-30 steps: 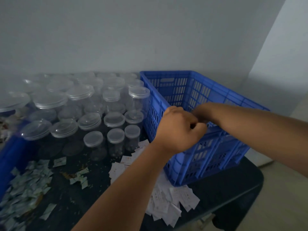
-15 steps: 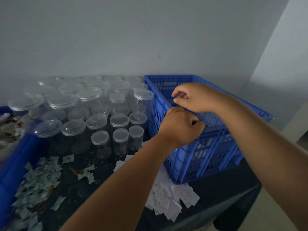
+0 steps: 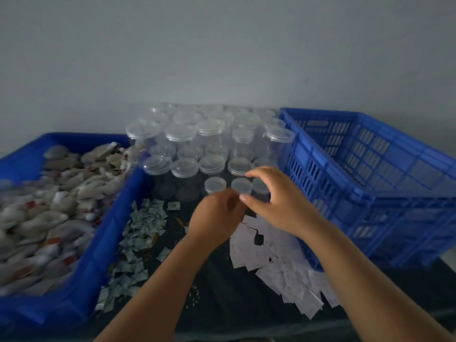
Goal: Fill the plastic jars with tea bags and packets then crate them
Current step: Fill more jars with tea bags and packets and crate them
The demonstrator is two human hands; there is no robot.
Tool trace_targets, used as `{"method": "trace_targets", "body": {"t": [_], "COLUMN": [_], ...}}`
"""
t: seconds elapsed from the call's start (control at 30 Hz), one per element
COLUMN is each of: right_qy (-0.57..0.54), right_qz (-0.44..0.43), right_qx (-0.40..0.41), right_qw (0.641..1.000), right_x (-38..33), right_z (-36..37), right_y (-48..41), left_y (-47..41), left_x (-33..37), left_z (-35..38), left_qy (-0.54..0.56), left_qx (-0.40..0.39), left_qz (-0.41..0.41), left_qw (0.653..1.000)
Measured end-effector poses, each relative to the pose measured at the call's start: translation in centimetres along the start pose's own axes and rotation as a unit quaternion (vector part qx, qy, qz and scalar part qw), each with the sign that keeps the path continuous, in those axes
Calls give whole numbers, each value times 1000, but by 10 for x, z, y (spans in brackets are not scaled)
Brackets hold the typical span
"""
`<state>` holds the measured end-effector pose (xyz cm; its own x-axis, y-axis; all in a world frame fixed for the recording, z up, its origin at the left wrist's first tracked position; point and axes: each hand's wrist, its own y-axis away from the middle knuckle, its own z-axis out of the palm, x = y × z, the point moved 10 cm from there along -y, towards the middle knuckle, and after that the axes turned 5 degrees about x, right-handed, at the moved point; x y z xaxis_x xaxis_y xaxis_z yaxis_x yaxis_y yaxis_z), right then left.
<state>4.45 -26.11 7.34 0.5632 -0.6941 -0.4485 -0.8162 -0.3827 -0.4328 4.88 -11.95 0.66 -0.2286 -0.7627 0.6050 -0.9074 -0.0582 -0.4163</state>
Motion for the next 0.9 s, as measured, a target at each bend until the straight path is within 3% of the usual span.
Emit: {"method": "trace_targets", "body": {"t": [0.1, 0.23, 0.37, 0.63, 0.8, 0.9], "right_qy": [12, 107, 193, 163, 201, 116], "right_qz": [67, 43, 28, 35, 69, 16], "right_qx": [-53, -47, -16, 107, 41, 95], "right_qw": [996, 992, 981, 980, 976, 989], "right_x": [25, 21, 23, 21, 37, 17], "right_z": [65, 122, 145, 147, 157, 139], "right_y": [-12, -41, -74, -90, -79, -70], "left_y": [39, 56, 55, 54, 55, 57], "left_x": [-96, -144, -154, -159, -156, -158], "left_z": [6, 23, 30, 27, 24, 20], "left_qy": [-61, -52, -42, -18, -18, 15], "left_qx": [-3, -7, -10, 38, 55, 71], "left_qz": [-98, -117, -122, -111, -99, -110], "left_qw": [993, 992, 992, 993, 993, 991]}}
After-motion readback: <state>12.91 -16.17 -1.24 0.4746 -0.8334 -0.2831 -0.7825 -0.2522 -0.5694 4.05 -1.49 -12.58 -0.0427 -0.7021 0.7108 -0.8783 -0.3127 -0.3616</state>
